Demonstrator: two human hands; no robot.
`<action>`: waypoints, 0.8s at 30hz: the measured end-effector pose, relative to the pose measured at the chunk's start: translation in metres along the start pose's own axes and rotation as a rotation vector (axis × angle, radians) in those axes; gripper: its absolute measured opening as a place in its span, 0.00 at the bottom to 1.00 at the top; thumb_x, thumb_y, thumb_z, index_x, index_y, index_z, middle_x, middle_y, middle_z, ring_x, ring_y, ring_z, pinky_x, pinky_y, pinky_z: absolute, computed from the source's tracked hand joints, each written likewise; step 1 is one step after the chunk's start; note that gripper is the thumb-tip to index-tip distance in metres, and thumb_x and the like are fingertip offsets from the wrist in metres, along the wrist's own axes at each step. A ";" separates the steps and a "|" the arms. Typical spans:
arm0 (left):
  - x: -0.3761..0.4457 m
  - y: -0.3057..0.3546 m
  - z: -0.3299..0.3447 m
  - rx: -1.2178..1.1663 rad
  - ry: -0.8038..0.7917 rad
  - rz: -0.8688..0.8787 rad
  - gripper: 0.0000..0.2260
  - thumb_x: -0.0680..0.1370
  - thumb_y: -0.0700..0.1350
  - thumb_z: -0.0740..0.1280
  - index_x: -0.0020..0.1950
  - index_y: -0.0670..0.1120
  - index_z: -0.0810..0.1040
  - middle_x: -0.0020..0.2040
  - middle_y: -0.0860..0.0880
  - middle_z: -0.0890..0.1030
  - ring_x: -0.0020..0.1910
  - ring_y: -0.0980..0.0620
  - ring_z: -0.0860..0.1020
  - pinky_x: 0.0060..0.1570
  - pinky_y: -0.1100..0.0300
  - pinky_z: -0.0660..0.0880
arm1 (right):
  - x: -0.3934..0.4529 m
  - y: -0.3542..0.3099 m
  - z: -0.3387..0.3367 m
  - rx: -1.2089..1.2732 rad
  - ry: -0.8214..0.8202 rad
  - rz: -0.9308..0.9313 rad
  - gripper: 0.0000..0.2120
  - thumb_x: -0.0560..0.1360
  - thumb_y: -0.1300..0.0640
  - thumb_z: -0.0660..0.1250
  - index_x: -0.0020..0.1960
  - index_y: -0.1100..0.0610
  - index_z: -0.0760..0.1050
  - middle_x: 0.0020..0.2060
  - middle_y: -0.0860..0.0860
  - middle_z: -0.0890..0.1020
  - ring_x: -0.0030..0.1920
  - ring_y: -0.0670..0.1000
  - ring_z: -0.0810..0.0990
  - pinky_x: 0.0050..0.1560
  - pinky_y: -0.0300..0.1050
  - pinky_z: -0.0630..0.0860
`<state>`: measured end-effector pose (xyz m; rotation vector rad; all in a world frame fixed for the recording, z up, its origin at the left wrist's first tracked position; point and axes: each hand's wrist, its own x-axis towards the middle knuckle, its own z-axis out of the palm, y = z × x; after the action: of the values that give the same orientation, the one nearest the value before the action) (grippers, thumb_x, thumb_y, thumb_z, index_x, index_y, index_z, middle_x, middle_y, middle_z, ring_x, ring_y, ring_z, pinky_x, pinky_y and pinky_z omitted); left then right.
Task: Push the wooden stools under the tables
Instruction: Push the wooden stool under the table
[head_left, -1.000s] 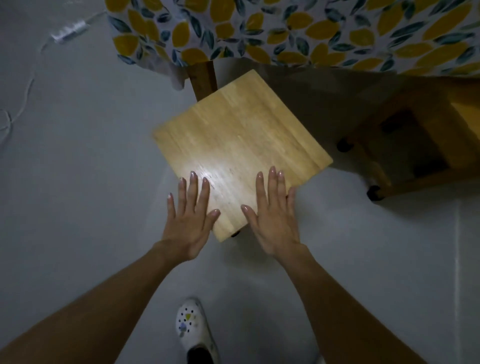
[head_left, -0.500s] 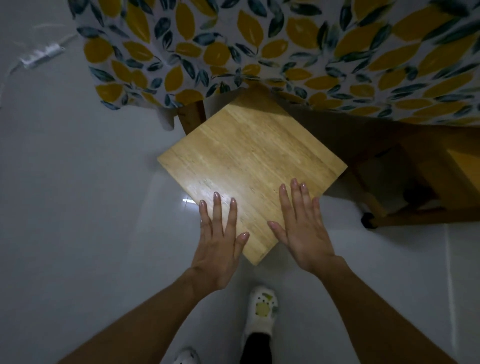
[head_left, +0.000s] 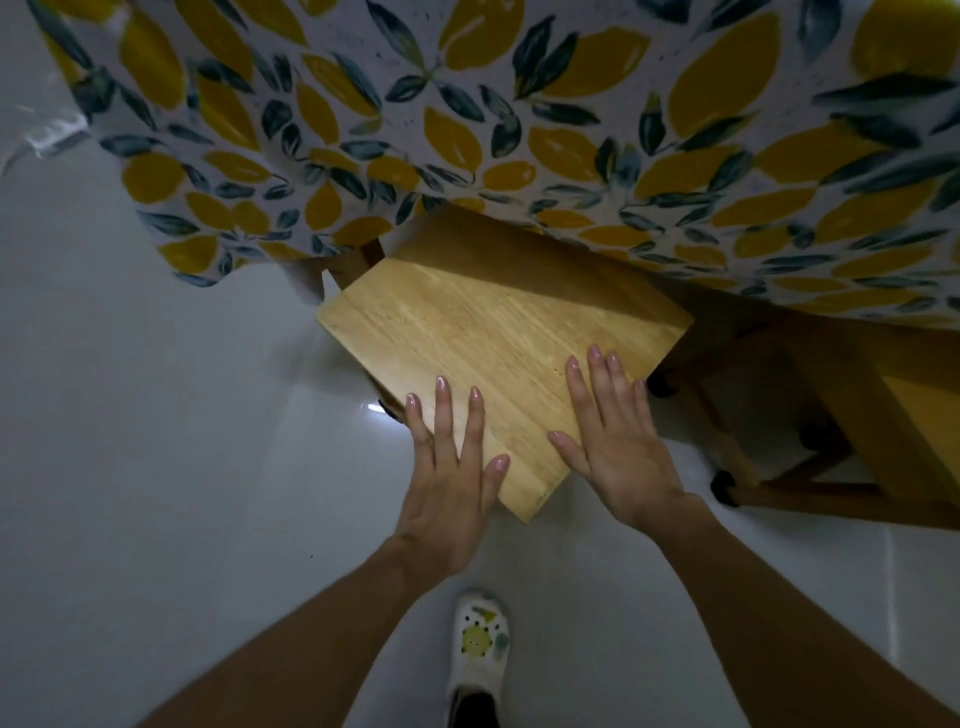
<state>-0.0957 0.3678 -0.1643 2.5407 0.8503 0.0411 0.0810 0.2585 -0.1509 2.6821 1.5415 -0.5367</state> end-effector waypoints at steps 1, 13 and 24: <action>0.005 0.001 0.000 -0.004 0.004 0.001 0.28 0.82 0.57 0.43 0.77 0.45 0.43 0.77 0.35 0.41 0.73 0.35 0.32 0.67 0.32 0.59 | 0.004 0.003 -0.001 0.001 0.005 -0.003 0.40 0.75 0.32 0.30 0.79 0.55 0.39 0.78 0.56 0.39 0.78 0.55 0.36 0.77 0.58 0.41; 0.041 0.007 -0.001 -0.020 0.006 -0.041 0.29 0.80 0.60 0.40 0.77 0.46 0.42 0.77 0.38 0.38 0.73 0.37 0.29 0.69 0.34 0.56 | 0.034 0.021 -0.017 -0.016 0.004 -0.029 0.38 0.75 0.34 0.35 0.79 0.54 0.37 0.78 0.55 0.36 0.77 0.54 0.33 0.76 0.55 0.36; 0.035 0.005 0.006 0.075 -0.037 -0.080 0.31 0.81 0.59 0.41 0.77 0.41 0.43 0.77 0.35 0.39 0.73 0.33 0.33 0.71 0.35 0.52 | 0.034 0.021 -0.012 -0.025 0.002 -0.067 0.38 0.76 0.34 0.36 0.79 0.55 0.37 0.78 0.56 0.37 0.77 0.55 0.34 0.76 0.56 0.37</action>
<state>-0.0638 0.3817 -0.1712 2.5662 0.9545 -0.0637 0.1175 0.2785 -0.1532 2.6219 1.6332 -0.5131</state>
